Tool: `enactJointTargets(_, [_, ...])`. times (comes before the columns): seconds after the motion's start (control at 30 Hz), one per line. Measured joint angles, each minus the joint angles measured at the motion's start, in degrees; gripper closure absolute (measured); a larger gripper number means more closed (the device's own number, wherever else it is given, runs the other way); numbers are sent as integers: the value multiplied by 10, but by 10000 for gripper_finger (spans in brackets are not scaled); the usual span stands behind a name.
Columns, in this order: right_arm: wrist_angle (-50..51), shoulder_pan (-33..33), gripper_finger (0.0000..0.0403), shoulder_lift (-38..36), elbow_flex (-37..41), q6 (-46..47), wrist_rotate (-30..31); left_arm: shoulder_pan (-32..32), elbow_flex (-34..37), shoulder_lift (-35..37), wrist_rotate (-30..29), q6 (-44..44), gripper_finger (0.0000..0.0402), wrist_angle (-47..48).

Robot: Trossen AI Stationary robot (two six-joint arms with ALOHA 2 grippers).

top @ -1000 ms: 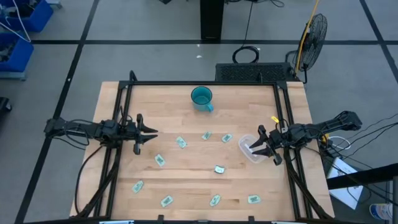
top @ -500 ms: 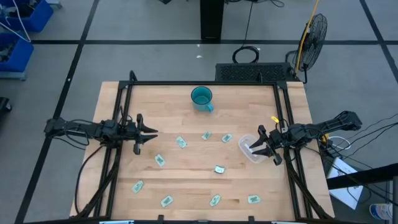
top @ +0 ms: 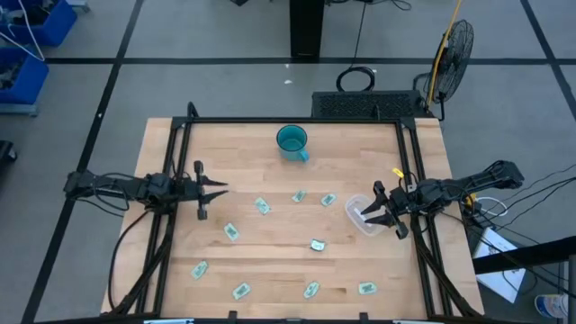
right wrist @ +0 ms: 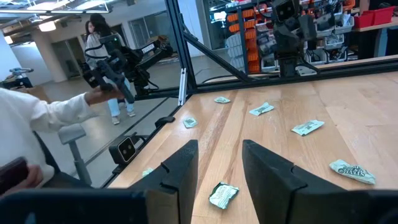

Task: Pick and place Stevia / Truvia into bins
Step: Put the white stevia packet into the transparent container

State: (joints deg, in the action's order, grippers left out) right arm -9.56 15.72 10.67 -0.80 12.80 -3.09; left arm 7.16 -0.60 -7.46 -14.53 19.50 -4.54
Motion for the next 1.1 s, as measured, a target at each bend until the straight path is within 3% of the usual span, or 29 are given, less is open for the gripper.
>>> enactJointTargets(0.23, [0,0,284,0,0,0,0,0,0,0,-81,47,307,0])
enactJointTargets(0.57, [0,0,284,0,0,0,0,0,0,0,-62,-162,307,-22])
enactJointTargets(0.8, [0,0,284,0,0,0,0,0,0,0,-65,-172,307,-22])
enactJointTargets(1.1, [0,0,284,0,0,0,0,0,0,0,-65,-268,307,-10])
